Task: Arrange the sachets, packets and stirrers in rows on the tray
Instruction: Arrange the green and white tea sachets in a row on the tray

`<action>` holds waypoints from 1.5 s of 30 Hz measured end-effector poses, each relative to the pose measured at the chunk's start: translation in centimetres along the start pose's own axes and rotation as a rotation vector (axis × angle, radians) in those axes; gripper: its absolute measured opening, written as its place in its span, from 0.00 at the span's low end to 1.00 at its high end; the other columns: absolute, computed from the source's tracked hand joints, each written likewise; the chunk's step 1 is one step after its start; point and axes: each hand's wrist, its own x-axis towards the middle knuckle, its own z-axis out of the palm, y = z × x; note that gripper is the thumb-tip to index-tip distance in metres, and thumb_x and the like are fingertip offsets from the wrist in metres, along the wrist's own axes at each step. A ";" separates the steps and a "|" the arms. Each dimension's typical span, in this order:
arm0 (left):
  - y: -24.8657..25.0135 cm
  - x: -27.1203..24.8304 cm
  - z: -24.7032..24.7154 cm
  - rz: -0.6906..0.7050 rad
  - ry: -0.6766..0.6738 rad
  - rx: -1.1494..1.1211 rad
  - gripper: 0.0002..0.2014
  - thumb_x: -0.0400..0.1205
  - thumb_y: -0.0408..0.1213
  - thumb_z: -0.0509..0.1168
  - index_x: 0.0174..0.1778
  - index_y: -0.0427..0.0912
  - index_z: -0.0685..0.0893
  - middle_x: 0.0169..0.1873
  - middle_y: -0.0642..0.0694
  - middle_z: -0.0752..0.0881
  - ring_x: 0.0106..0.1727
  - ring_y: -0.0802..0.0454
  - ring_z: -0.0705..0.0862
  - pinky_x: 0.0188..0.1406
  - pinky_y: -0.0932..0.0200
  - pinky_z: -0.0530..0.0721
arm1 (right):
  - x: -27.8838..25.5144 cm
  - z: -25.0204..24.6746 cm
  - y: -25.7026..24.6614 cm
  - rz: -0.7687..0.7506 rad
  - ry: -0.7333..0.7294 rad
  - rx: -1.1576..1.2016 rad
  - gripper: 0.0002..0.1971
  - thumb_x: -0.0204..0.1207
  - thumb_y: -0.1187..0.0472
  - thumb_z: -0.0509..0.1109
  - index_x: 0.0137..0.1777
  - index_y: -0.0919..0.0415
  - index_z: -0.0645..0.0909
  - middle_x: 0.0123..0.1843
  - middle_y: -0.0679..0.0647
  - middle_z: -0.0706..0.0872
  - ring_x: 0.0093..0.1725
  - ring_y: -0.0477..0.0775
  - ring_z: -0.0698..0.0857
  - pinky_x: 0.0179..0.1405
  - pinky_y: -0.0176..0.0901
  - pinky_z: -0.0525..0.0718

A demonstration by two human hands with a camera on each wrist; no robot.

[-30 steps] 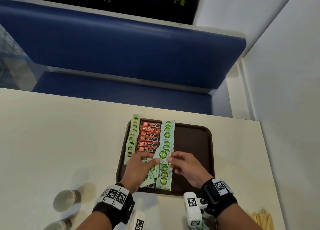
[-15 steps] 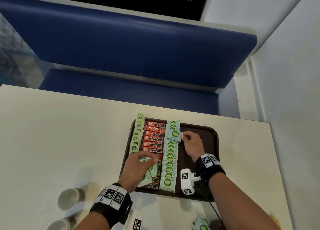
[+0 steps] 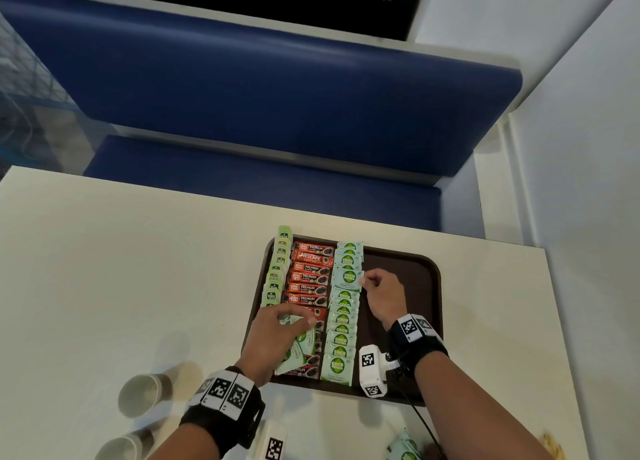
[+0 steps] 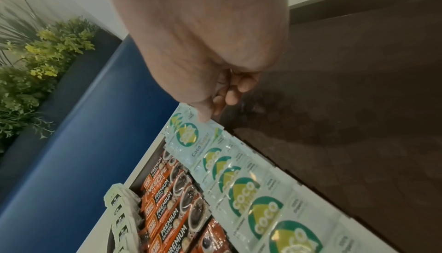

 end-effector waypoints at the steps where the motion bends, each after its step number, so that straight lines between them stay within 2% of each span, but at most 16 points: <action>1: 0.1 0.0 0.0 -0.004 0.000 0.003 0.04 0.79 0.39 0.84 0.43 0.54 0.98 0.56 0.56 0.95 0.61 0.55 0.90 0.66 0.46 0.88 | -0.1 0.0 0.0 0.006 0.003 0.003 0.03 0.85 0.61 0.75 0.53 0.57 0.90 0.51 0.49 0.93 0.52 0.50 0.90 0.51 0.39 0.80; 3: 0.0 0.0 0.0 -0.013 0.005 -0.001 0.04 0.79 0.39 0.84 0.43 0.54 0.98 0.56 0.56 0.95 0.59 0.53 0.91 0.65 0.45 0.89 | -0.4 0.1 0.0 0.010 0.010 0.004 0.03 0.85 0.61 0.74 0.53 0.57 0.90 0.50 0.48 0.93 0.50 0.47 0.89 0.45 0.34 0.79; 6: 0.0 -0.1 -0.1 -0.013 0.010 -0.006 0.03 0.79 0.40 0.84 0.44 0.54 0.98 0.57 0.55 0.95 0.52 0.48 0.87 0.50 0.54 0.87 | -0.8 0.0 -0.3 0.006 0.022 -0.001 0.03 0.85 0.62 0.74 0.52 0.57 0.89 0.47 0.45 0.91 0.47 0.45 0.87 0.39 0.26 0.76; 9: 0.0 0.0 -0.2 -0.015 0.012 0.001 0.03 0.79 0.40 0.84 0.44 0.54 0.98 0.58 0.54 0.95 0.51 0.48 0.93 0.60 0.42 0.93 | -1.1 -0.2 -0.8 0.022 0.032 0.032 0.01 0.83 0.62 0.76 0.51 0.57 0.87 0.46 0.47 0.90 0.45 0.45 0.87 0.39 0.29 0.77; 12: 0.1 -0.2 -0.1 -0.010 0.010 -0.006 0.03 0.80 0.40 0.83 0.44 0.54 0.98 0.55 0.55 0.96 0.58 0.51 0.93 0.66 0.42 0.91 | -1.6 -0.5 -1.4 0.042 0.053 0.058 0.04 0.82 0.62 0.78 0.52 0.58 0.86 0.45 0.49 0.90 0.44 0.45 0.87 0.38 0.29 0.76; 14: 0.3 -0.1 -0.1 0.014 0.017 -0.021 0.03 0.80 0.41 0.83 0.44 0.55 0.98 0.55 0.56 0.96 0.59 0.53 0.92 0.64 0.52 0.90 | -2.5 -1.0 -2.3 0.050 0.093 0.093 0.05 0.82 0.61 0.78 0.53 0.59 0.85 0.45 0.49 0.88 0.45 0.49 0.87 0.38 0.30 0.76; 16: 0.8 -0.2 0.1 0.042 0.051 -0.059 0.04 0.81 0.40 0.82 0.43 0.55 0.97 0.55 0.56 0.95 0.52 0.53 0.91 0.49 0.67 0.90 | -4.2 -1.5 -3.6 0.046 0.085 0.162 0.09 0.82 0.55 0.79 0.53 0.59 0.84 0.47 0.51 0.88 0.47 0.51 0.87 0.39 0.33 0.78; 17: 1.2 -0.2 0.3 0.059 0.071 -0.093 0.04 0.82 0.40 0.81 0.43 0.55 0.97 0.54 0.56 0.96 0.52 0.53 0.91 0.49 0.66 0.90 | -5.4 -1.8 -4.3 0.046 0.028 0.195 0.13 0.80 0.50 0.80 0.53 0.58 0.83 0.48 0.53 0.89 0.47 0.50 0.87 0.41 0.35 0.80; 20: 2.8 -0.2 1.2 0.126 0.121 -0.160 0.02 0.83 0.41 0.80 0.46 0.53 0.97 0.50 0.59 0.96 0.59 0.45 0.92 0.73 0.35 0.86 | -10.2 -2.3 -6.8 0.092 -0.339 0.292 0.28 0.73 0.34 0.81 0.55 0.57 0.80 0.50 0.55 0.90 0.44 0.50 0.87 0.45 0.43 0.85; 23: 4.5 0.0 2.2 0.181 0.178 -0.176 0.03 0.85 0.39 0.78 0.48 0.53 0.95 0.48 0.61 0.95 0.61 0.57 0.90 0.81 0.35 0.80 | -13.8 -2.1 -8.2 0.171 -0.580 0.445 0.30 0.71 0.42 0.86 0.58 0.61 0.77 0.51 0.58 0.90 0.42 0.53 0.90 0.41 0.46 0.87; 28: 5.7 0.4 3.4 0.273 0.272 -0.209 0.02 0.85 0.39 0.78 0.50 0.52 0.94 0.49 0.61 0.95 0.59 0.64 0.91 0.74 0.43 0.86 | -15.2 -2.6 -8.8 0.257 -0.541 0.749 0.22 0.76 0.64 0.84 0.63 0.68 0.77 0.47 0.61 0.92 0.44 0.59 0.92 0.55 0.55 0.93; 32: 6.3 0.2 2.9 0.294 0.274 -0.249 0.03 0.87 0.40 0.76 0.52 0.52 0.94 0.52 0.60 0.95 0.57 0.59 0.93 0.63 0.44 0.93 | -14.7 -3.9 -8.4 0.190 -0.433 0.662 0.18 0.77 0.68 0.82 0.65 0.69 0.83 0.55 0.63 0.94 0.50 0.60 0.95 0.53 0.51 0.93; 34: 6.7 0.5 1.7 0.277 0.210 -0.248 0.04 0.88 0.40 0.74 0.56 0.52 0.94 0.55 0.55 0.95 0.52 0.52 0.96 0.50 0.40 0.97 | -14.1 -5.0 -8.0 0.150 -0.348 0.621 0.17 0.79 0.65 0.81 0.66 0.63 0.85 0.56 0.60 0.95 0.55 0.58 0.95 0.56 0.51 0.93; 38: 7.7 0.5 -0.8 0.185 -0.059 -0.102 0.06 0.87 0.40 0.76 0.55 0.53 0.98 0.54 0.51 0.96 0.42 0.55 0.95 0.33 0.52 0.93 | -13.0 -6.7 -7.6 0.100 -0.202 0.621 0.10 0.83 0.64 0.77 0.62 0.58 0.87 0.54 0.54 0.96 0.52 0.50 0.94 0.49 0.41 0.90; 42: 7.9 0.7 -0.7 0.120 -0.245 0.063 0.06 0.82 0.46 0.80 0.53 0.54 0.98 0.53 0.53 0.97 0.52 0.44 0.96 0.50 0.38 0.96 | -12.0 -6.7 -7.3 0.059 -0.193 0.599 0.09 0.83 0.64 0.77 0.62 0.58 0.87 0.53 0.53 0.96 0.50 0.47 0.94 0.47 0.39 0.89; 45: 7.9 0.9 0.0 0.121 -0.189 0.064 0.04 0.81 0.45 0.82 0.49 0.52 0.99 0.52 0.53 0.97 0.48 0.37 0.96 0.42 0.42 0.93 | -11.5 -6.6 -7.0 0.034 -0.217 0.585 0.10 0.83 0.63 0.78 0.63 0.57 0.87 0.53 0.53 0.96 0.51 0.50 0.93 0.53 0.43 0.90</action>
